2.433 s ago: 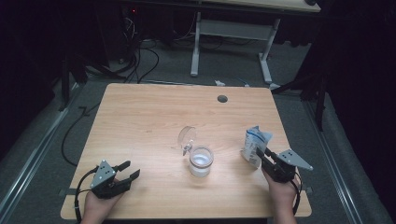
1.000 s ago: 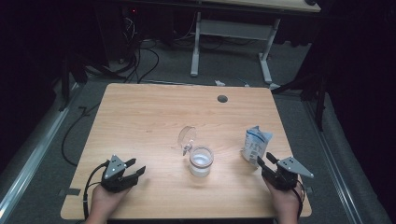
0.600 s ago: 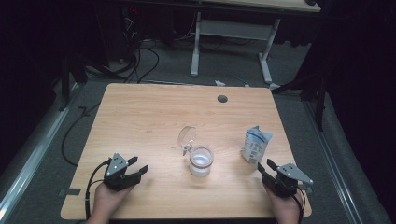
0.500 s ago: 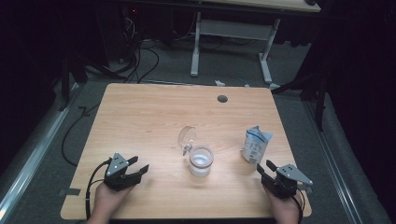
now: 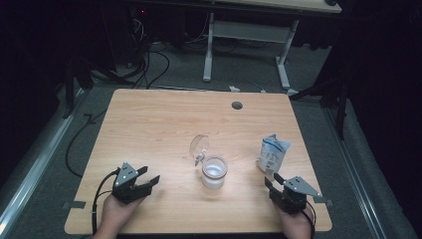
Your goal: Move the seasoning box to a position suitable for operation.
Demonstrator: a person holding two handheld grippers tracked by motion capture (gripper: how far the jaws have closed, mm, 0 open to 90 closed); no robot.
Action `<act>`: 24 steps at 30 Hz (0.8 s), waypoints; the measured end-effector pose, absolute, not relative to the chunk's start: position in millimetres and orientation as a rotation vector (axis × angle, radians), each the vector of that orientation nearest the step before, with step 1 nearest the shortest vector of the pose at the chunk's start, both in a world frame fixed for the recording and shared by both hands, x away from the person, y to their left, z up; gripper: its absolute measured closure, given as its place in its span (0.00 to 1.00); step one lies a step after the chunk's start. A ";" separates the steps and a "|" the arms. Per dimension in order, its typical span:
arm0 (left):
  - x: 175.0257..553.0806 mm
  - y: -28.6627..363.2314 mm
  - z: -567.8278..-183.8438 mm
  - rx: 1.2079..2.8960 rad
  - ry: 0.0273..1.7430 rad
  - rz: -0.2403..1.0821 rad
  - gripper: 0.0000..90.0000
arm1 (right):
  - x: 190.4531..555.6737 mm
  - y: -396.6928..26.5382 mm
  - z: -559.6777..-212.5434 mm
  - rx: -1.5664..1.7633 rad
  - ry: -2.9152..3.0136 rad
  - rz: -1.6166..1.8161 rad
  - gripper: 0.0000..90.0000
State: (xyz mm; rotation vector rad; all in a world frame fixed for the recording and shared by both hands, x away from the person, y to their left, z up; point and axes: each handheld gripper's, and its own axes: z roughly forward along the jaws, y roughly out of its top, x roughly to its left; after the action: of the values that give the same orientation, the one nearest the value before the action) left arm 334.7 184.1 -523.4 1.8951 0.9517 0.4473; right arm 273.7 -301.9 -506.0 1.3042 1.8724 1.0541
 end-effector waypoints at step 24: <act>333.5 156.9 -516.2 1.841 0.967 0.372 0.61 | 303.7 -254.8 -511.5 1.208 1.997 1.110 0.72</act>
State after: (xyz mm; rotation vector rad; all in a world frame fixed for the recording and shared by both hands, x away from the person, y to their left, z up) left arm 333.5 156.9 -516.2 1.8410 0.9669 0.3723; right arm 303.7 -254.8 -511.5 1.2083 1.9966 1.1096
